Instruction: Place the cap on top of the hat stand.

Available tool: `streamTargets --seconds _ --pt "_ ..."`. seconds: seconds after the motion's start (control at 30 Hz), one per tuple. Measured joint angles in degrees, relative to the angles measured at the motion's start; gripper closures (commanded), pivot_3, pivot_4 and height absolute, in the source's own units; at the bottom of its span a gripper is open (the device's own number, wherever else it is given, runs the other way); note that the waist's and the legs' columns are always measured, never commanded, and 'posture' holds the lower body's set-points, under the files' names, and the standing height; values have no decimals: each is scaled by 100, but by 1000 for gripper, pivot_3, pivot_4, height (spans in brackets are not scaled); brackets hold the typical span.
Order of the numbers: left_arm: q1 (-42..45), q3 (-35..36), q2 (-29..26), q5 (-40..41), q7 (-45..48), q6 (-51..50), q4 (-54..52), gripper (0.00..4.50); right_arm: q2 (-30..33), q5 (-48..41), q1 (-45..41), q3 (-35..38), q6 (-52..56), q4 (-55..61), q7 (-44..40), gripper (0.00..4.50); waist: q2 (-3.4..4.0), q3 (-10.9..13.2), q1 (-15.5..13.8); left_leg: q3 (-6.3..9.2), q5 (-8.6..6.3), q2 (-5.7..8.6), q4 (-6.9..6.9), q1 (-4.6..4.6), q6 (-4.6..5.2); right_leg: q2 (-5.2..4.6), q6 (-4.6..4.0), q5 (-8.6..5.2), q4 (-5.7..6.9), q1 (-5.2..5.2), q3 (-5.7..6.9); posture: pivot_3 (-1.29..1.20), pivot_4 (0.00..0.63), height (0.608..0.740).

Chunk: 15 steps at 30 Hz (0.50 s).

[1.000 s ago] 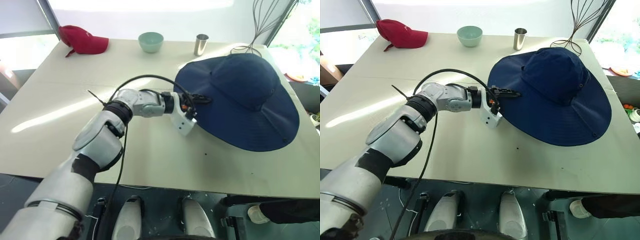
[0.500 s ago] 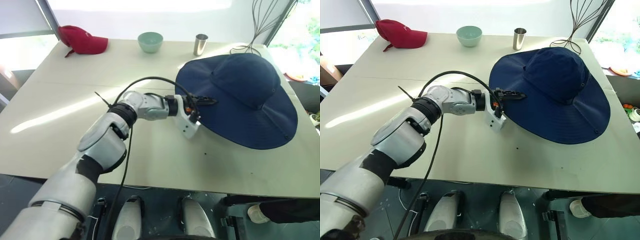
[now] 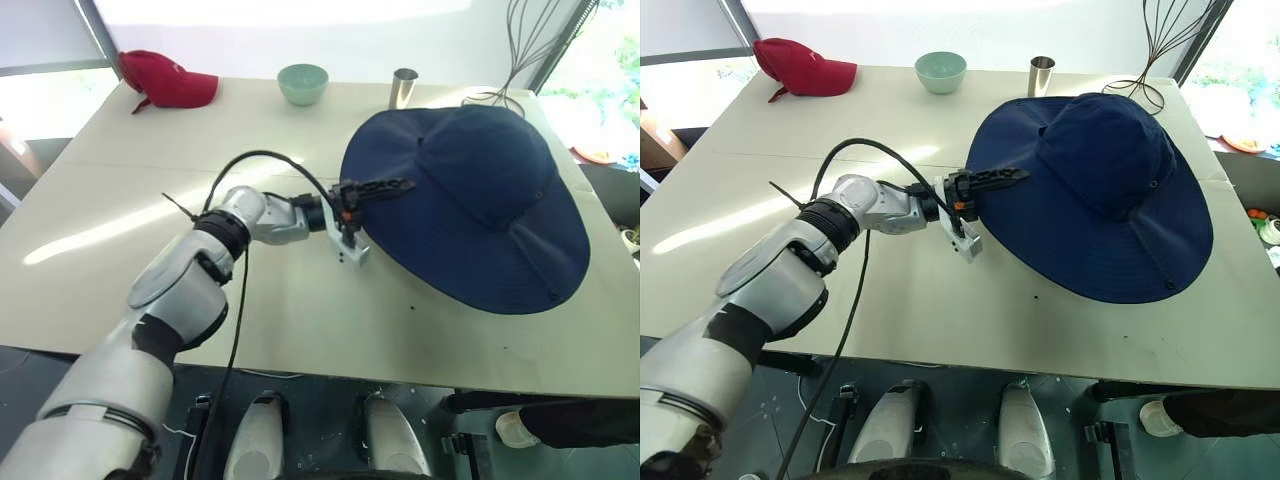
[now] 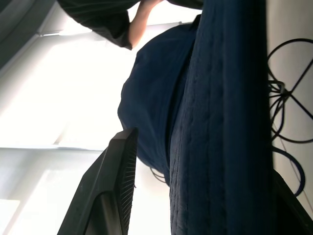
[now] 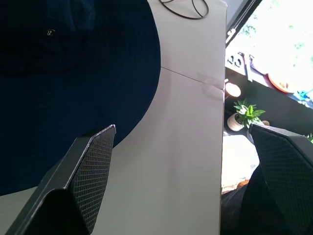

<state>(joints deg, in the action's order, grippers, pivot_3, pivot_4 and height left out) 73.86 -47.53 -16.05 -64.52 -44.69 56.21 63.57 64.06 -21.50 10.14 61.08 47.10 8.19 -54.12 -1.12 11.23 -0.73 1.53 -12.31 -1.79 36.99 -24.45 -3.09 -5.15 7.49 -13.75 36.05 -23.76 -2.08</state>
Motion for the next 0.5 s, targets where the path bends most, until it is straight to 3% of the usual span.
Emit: streamTargets --seconds 0.27,0.5 --pt "231 13 579 142 158 -157 352 1596 1 -4 -90 -2 48 49 -6 0 0 0 1 0 -1 1 -1 0 -1 0 -7 -5 -2 0 0 0 150 739" --pt "-74 -77 251 166 719 89 528 1596 -118 -5 82 137 217 305 -21 0 4 -2 40 0 0 0 -8 4 -1 0 0 -1 0 -2 0 0 150 739"
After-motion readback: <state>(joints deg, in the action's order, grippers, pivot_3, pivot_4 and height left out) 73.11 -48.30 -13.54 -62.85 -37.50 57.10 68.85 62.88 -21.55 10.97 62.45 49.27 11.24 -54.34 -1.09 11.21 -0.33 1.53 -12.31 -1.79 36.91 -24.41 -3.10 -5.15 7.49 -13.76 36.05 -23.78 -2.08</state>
